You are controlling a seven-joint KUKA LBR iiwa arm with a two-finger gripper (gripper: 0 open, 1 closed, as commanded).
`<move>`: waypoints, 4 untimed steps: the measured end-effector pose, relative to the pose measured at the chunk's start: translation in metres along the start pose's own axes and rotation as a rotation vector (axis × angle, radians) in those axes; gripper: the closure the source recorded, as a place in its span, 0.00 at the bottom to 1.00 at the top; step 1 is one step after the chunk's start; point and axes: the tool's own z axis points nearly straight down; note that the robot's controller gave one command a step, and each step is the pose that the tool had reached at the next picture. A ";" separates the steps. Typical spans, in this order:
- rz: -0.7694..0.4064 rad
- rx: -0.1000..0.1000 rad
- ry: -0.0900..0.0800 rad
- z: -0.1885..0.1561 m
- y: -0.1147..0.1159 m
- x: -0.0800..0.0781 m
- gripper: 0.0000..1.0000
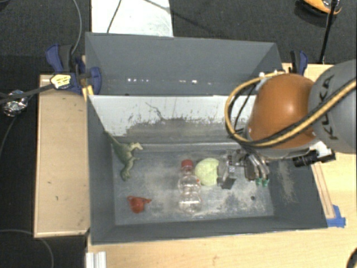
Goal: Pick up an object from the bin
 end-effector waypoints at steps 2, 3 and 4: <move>-0.077 -0.001 0.004 -0.053 0.023 -0.020 0.00; -0.093 -0.003 -0.006 -0.015 0.016 -0.020 0.00; -0.103 -0.001 0.003 0.038 0.006 -0.018 0.00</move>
Offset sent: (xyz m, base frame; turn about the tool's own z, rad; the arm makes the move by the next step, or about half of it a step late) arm 0.0000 0.0000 0.0000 0.0000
